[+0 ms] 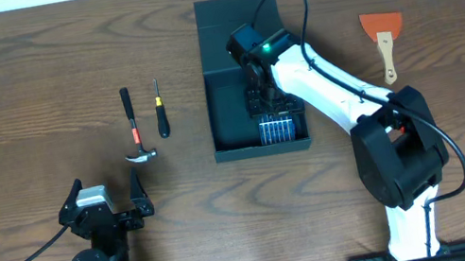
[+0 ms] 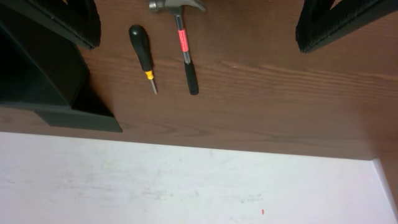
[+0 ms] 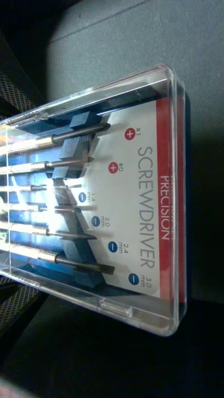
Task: Pack container
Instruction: 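Carry the case into the black box and release it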
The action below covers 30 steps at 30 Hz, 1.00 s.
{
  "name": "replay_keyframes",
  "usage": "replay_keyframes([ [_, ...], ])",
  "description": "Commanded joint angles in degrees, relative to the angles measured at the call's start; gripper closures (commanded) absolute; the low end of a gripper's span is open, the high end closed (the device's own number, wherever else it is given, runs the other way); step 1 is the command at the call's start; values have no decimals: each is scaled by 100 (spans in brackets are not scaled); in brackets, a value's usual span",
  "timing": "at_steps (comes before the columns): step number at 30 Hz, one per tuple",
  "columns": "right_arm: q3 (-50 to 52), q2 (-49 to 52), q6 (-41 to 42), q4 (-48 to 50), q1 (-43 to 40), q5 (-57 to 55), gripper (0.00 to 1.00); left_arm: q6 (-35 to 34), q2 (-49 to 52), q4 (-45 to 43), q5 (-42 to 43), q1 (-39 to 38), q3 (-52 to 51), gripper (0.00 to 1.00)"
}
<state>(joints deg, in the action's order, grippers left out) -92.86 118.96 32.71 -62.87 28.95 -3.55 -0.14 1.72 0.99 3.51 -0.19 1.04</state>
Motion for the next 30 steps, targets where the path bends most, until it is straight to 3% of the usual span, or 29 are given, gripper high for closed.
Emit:
replay_keyframes([
  [1, 20, 118, -63, 42, 33, -94, 71, 33, -37, 24, 52, -26, -81, 1],
  [6, 20, 291, -66, 72, 28, -94, 66, 33, -37, 24, 52, -26, -81, 1],
  [10, 20, 334, -173, 94, 28, -96, 49, 33, -37, 24, 52, -26, -81, 1],
  [15, 20, 334, -212, 177, 24, -96, 36, 33, -37, 24, 52, -26, -81, 2],
  [30, 20, 334, -302, 181, -26, -94, 14, 33, -37, 24, 52, -26, -81, 1],
])
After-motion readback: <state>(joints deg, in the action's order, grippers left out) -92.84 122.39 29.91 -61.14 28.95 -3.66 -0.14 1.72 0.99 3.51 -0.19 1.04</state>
